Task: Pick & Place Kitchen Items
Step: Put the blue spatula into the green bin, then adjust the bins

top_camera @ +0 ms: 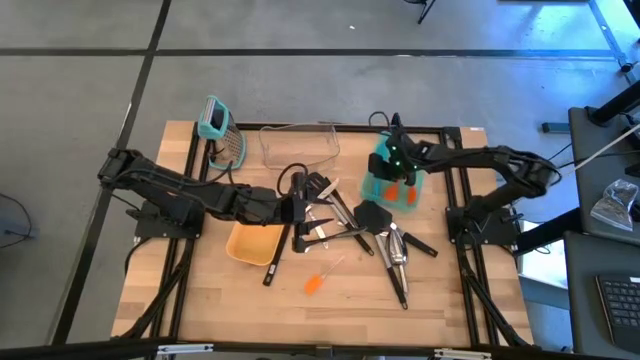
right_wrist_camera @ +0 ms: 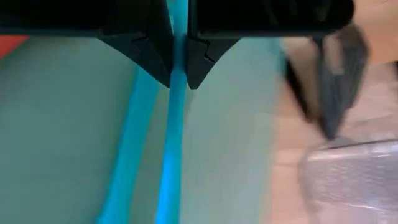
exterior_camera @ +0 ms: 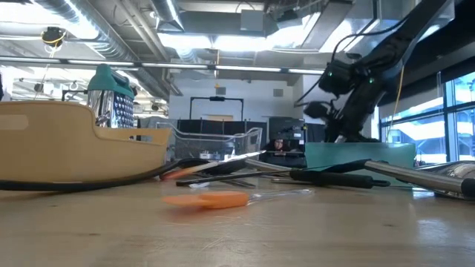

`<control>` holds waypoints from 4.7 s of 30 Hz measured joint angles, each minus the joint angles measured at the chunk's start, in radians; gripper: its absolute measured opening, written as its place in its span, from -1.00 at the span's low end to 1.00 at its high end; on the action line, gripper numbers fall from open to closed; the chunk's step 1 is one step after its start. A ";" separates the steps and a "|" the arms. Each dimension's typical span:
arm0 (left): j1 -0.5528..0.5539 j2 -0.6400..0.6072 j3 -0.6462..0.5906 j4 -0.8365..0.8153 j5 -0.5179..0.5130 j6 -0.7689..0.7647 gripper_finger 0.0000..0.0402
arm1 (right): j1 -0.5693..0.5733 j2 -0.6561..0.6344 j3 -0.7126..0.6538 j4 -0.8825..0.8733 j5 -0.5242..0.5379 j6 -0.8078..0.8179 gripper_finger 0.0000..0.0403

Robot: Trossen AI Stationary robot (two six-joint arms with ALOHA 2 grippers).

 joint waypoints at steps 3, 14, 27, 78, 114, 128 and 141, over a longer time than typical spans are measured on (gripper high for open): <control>-0.002 0.000 0.000 -0.009 0.001 -0.003 -0.16 | 0.000 0.031 0.000 -0.006 0.003 0.000 -0.91; -0.013 0.000 0.000 -0.009 -0.004 -0.003 -0.16 | -0.005 0.043 0.000 0.030 0.019 -0.015 -0.56; -0.013 0.000 0.000 -0.040 -0.027 -0.010 -0.16 | -0.016 0.014 0.203 -0.224 -0.121 -0.280 -0.34; -0.065 0.001 -0.059 0.125 0.035 -0.048 -0.16 | 1.118 -0.503 0.231 0.071 0.720 -1.029 -0.33; 0.327 -0.006 -0.293 -0.012 -0.117 -0.408 -0.16 | 0.855 -0.946 -0.139 0.435 -0.045 -1.082 -0.33; 0.548 -0.006 -0.292 -0.485 -0.065 -0.579 -0.16 | 0.855 -0.946 -0.138 0.435 -0.042 -1.063 -0.33; 0.637 0.071 -0.288 -0.383 -0.114 -0.480 -0.16 | 0.855 -0.946 -0.138 0.441 -0.042 -1.063 -0.33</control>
